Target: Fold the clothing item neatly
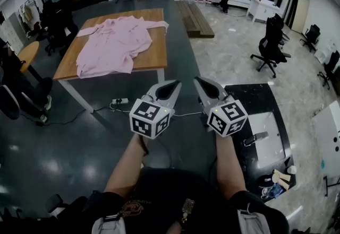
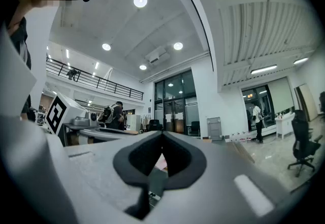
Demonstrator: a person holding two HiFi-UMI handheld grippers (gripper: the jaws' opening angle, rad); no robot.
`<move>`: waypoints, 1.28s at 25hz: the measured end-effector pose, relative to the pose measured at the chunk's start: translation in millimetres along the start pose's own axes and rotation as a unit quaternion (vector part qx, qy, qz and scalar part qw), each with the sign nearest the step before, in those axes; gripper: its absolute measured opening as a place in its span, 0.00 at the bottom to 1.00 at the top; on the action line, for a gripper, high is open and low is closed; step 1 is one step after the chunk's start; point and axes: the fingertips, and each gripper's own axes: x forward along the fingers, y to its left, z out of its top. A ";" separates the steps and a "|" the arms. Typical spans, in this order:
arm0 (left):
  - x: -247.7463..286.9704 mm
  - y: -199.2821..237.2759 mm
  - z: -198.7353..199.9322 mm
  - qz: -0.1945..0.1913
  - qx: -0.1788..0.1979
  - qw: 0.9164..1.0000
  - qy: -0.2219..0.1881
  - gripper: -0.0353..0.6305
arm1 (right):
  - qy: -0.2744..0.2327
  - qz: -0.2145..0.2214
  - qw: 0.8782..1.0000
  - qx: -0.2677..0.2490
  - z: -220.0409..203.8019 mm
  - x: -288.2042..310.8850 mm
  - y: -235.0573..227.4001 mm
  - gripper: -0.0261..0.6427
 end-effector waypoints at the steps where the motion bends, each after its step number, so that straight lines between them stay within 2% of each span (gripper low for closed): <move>1: 0.9 0.0 0.6 0.000 0.000 1.000 0.000 0.06 | 0.000 -0.001 1.000 0.000 -0.1 0.5 -0.6 0.04; 8: 2.1 2.0 -1.7 0.000 -0.001 1.000 0.004 0.06 | -0.007 -0.005 1.000 0.021 -1.1 4.1 -4.5 0.04; 19: -6.7 31.7 -14.7 0.021 -0.013 1.000 0.014 0.06 | 0.009 0.018 1.000 0.022 -14.8 30.5 6.2 0.04; 25: -24.5 75.5 -20.5 0.046 -0.023 0.999 0.019 0.06 | 0.017 0.039 0.999 0.026 -22.1 69.0 22.9 0.04; 32: -58.4 156.9 -34.7 0.080 -0.037 0.995 0.035 0.06 | 0.038 0.066 0.997 0.031 -41.1 141.9 60.1 0.04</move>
